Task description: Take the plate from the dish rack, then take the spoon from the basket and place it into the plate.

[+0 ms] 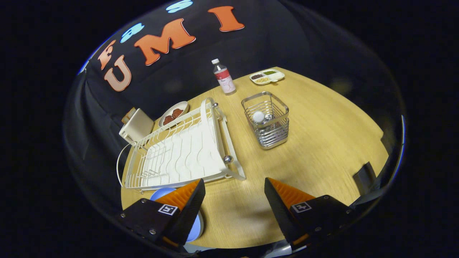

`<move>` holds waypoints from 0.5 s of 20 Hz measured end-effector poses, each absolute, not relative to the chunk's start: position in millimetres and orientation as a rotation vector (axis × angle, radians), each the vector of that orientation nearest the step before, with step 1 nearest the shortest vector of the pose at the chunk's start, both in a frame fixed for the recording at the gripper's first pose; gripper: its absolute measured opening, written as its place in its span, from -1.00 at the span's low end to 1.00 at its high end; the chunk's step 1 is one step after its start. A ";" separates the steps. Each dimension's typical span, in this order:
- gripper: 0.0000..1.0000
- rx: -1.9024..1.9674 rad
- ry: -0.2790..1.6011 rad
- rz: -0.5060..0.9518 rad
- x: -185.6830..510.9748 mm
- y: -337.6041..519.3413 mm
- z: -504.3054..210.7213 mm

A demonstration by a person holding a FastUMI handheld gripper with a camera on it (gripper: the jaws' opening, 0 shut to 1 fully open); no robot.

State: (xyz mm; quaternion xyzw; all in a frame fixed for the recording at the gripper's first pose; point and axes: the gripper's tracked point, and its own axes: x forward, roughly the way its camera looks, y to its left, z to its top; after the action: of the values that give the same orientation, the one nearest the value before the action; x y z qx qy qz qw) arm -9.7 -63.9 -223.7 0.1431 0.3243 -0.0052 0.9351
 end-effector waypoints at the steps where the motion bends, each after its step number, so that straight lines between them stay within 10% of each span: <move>1: 0.97 0.260 0.636 -0.031 -3.7 -74.1 -217.1; 10: 0.97 0.014 0.420 -0.049 45.6 -111.5 -164.3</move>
State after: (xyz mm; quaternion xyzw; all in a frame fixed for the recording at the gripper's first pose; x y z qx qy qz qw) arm 45.6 -111.5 -164.3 0.0070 0.2082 -0.0244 0.9778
